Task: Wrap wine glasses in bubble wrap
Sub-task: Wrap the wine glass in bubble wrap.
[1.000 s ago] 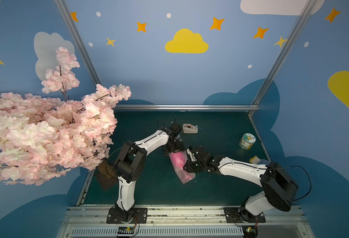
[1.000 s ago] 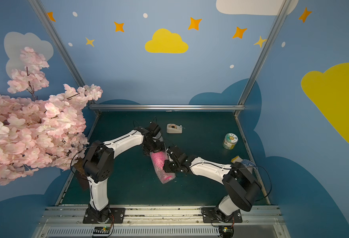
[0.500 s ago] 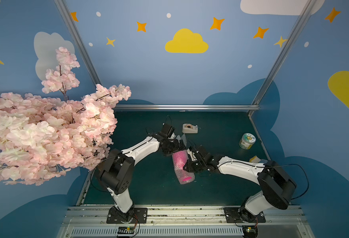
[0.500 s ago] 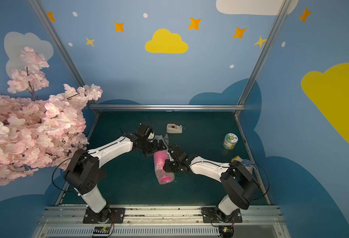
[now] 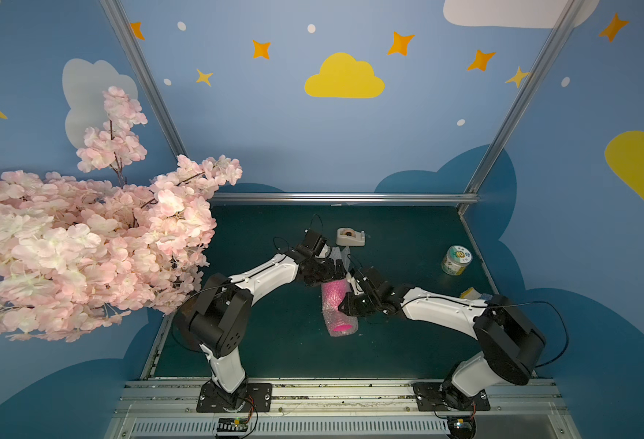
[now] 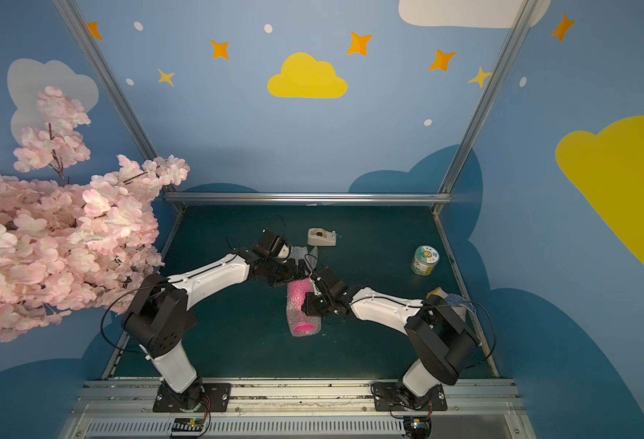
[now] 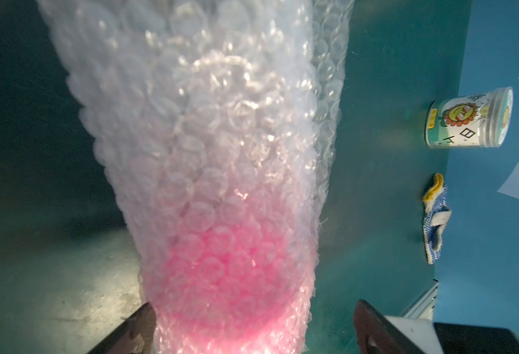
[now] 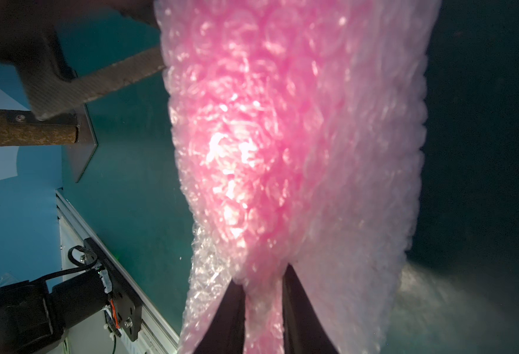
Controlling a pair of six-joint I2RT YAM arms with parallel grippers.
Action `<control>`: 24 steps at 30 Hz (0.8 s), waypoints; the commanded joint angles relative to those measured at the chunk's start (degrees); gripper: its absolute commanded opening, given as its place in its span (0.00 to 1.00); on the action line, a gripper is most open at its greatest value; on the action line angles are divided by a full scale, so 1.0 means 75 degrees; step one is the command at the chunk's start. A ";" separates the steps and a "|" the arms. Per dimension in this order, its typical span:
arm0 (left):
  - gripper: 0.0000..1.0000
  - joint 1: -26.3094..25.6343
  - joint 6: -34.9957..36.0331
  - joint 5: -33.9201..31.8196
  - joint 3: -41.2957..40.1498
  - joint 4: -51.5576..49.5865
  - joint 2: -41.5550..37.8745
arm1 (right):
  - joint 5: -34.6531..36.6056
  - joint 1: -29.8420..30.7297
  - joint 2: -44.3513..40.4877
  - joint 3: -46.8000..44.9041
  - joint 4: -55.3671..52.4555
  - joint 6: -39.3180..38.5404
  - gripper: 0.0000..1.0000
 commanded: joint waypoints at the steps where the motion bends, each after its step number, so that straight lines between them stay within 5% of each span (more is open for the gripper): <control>1: 1.00 -0.0242 0.0319 -0.0071 0.0277 -0.0212 0.0200 | -0.0175 0.0063 0.0159 0.0053 0.0160 -0.0211 0.22; 24: 0.96 -0.0544 0.0127 -0.0472 0.0573 -0.0119 0.1062 | -0.0772 -0.0269 -0.0342 0.0042 0.0358 -0.0690 0.25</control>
